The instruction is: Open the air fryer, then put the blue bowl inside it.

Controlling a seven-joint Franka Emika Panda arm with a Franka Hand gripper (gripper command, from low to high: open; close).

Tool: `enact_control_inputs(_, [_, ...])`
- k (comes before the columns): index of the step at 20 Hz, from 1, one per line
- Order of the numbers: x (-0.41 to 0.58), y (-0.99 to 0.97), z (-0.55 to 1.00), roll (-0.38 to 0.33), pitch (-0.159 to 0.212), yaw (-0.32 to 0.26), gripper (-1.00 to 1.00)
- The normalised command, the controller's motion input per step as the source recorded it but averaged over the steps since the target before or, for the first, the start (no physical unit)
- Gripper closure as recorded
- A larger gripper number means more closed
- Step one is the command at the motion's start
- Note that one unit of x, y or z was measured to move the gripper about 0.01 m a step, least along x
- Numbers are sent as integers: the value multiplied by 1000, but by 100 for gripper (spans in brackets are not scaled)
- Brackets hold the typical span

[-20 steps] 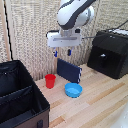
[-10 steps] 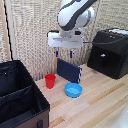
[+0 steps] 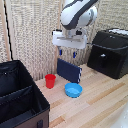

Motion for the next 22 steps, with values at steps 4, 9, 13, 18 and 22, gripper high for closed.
enact_control_inputs(4, [19, -44, 48, -363, 0, -68, -100])
enact_control_inputs(9, [0, -49, 0, -375, -2, -13, -100])
enact_control_inputs(13, [0, -92, 0, -375, -6, -7, -100])
enact_control_inputs(18, [49, -281, -7, -356, -24, -2, -100])
enact_control_inputs(22, [75, -435, -68, -288, -42, 0, -100])
